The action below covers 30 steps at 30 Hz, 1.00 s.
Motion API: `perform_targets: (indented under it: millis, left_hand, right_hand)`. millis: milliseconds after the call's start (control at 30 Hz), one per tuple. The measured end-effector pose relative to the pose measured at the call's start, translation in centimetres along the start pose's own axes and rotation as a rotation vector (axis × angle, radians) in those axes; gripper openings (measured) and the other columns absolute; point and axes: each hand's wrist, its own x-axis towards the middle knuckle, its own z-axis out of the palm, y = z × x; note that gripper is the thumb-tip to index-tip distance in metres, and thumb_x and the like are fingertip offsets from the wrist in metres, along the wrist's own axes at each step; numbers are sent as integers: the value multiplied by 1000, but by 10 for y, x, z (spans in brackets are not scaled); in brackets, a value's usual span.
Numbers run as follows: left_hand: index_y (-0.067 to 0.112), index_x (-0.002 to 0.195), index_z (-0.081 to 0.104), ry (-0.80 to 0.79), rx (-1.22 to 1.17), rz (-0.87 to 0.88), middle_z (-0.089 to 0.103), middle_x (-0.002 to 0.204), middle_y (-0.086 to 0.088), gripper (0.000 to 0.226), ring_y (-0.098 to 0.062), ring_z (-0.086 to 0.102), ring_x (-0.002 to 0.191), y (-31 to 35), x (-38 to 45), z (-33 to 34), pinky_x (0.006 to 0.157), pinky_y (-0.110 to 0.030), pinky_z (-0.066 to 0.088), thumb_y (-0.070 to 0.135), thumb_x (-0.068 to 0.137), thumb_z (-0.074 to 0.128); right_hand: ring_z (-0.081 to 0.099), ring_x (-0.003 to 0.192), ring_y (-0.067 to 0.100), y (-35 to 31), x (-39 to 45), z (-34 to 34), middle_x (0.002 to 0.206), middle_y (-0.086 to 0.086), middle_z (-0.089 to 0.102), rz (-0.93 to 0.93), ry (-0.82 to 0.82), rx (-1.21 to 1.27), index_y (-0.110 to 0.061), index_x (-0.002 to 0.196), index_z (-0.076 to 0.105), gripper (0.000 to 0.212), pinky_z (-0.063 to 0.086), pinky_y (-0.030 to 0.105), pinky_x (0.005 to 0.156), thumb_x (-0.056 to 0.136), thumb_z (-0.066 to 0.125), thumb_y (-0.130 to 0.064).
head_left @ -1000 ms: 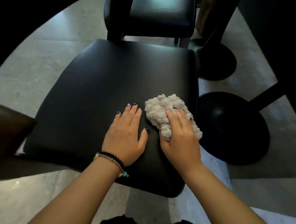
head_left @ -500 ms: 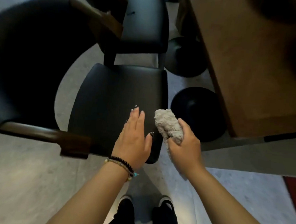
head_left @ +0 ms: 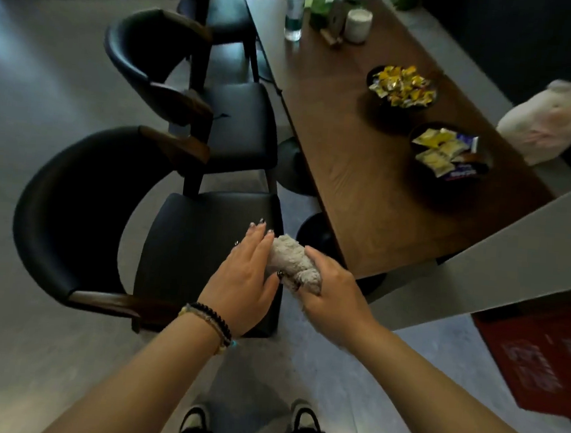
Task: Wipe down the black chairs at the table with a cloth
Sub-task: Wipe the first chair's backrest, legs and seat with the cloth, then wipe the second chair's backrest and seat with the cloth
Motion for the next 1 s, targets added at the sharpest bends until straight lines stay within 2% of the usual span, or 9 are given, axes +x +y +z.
perform_targets:
  millis: [100,200,300,400,467,600,767,900,1000]
  left_hand:
    - [28,152,3,-24,-51,59,0,161,11,70,4,-13,140,-4,3,-18,115,-25,1,44,94,39]
    - [27,152,2,-73,-74,121,-2,160,12,70,5,-14,139,-18,14,-37,116,-24,0,38,97,44]
    - [24,154,6,-128,-75,188,-2,160,11,69,5,-13,137,-36,17,-60,115,-23,-1,37,98,46]
    - [22,154,6,-214,-57,297,-1,161,10,69,4,-11,138,-57,10,-89,116,-22,0,37,99,45]
    - [22,154,6,-241,-48,370,-2,161,10,69,4,-10,139,-72,2,-108,118,-25,3,37,99,45]
    - [22,155,6,-277,-53,456,-3,161,11,69,4,-9,140,-89,-10,-140,118,-24,4,37,99,45]
    - [24,155,9,-299,-142,524,2,161,14,70,9,-3,137,-96,-22,-159,112,-16,6,37,98,47]
    - [30,152,19,-336,-245,517,16,157,16,61,9,11,135,-104,-41,-164,112,-18,14,38,98,47]
    - [35,140,42,-371,-393,510,48,137,15,41,3,41,124,-107,-59,-174,110,-30,36,39,100,42]
  right_hand:
    - [46,128,14,-26,-4,-3,146,1,46,7,-3,30,-16,149,36,62,38,19,101,91,59,-23]
    - [49,124,15,-48,1,0,143,2,47,49,30,40,-18,148,36,63,41,23,99,90,58,-28]
    - [53,116,17,-72,-3,11,137,3,51,149,120,75,-21,148,35,67,43,23,86,84,52,-33]
    - [56,104,15,-95,-13,26,130,1,53,249,217,125,-29,149,31,70,40,16,70,82,52,-30]
    - [55,102,11,-113,-21,36,128,-1,54,282,288,141,-32,147,32,70,41,13,70,80,52,-30]
    - [57,99,10,-146,-37,50,120,-4,56,310,383,165,-35,142,38,66,45,19,75,78,54,-32]
    - [59,95,6,-173,-60,65,107,-8,64,279,440,115,-28,124,63,42,38,3,71,82,64,-20]
    - [55,90,4,-192,-79,78,104,-6,58,280,486,131,-28,104,71,25,36,1,72,81,70,-18]
    - [63,83,2,-210,-95,86,92,-10,68,283,505,261,-26,93,72,12,46,8,71,82,72,-20]
